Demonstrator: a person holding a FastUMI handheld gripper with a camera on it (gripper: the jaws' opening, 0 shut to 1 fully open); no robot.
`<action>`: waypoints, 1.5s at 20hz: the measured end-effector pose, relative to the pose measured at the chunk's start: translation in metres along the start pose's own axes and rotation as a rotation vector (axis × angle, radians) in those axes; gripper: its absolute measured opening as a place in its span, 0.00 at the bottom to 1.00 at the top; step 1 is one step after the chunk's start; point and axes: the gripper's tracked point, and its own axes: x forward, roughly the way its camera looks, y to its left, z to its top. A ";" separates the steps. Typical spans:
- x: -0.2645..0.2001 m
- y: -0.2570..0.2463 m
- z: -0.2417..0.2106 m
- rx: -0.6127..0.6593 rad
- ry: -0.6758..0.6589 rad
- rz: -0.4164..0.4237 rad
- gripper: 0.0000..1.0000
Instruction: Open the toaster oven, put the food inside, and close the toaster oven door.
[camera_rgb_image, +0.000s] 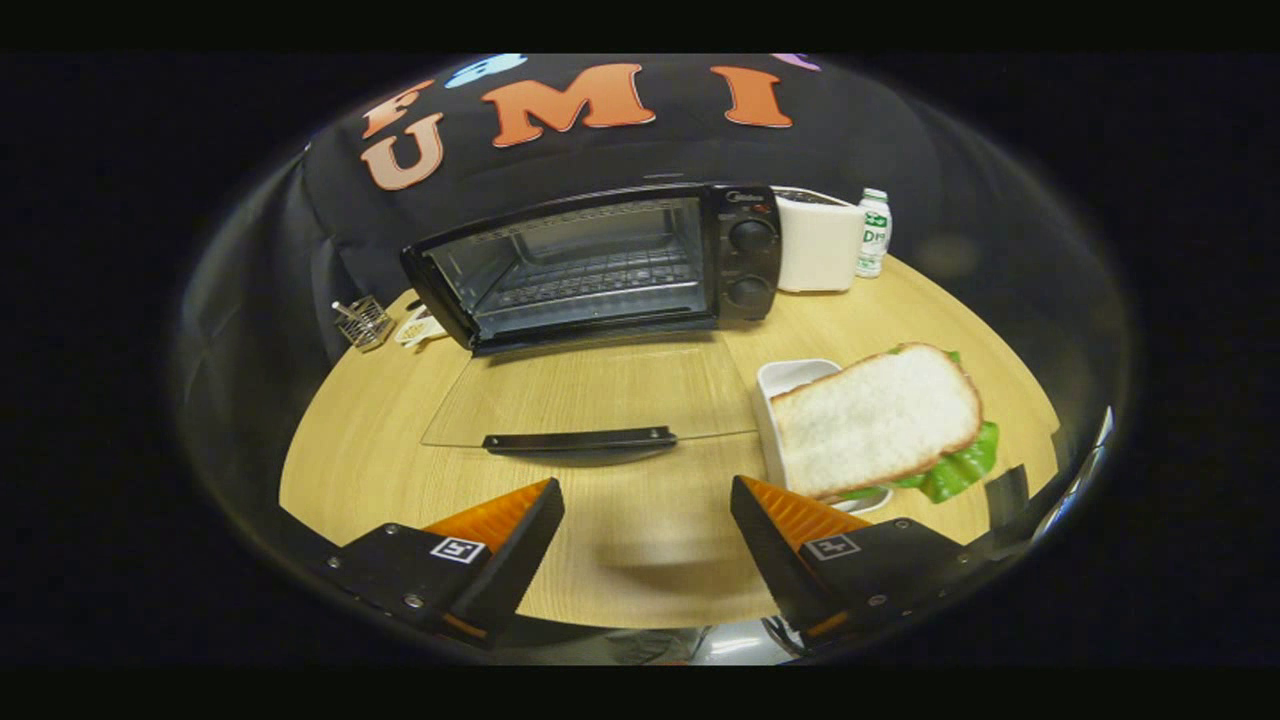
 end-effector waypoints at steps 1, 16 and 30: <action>-0.009 -0.007 0.000 0.005 0.015 0.021 1.00; -0.038 -0.144 0.027 0.047 0.223 0.152 0.99; 0.031 -0.146 0.060 0.097 0.329 0.343 0.48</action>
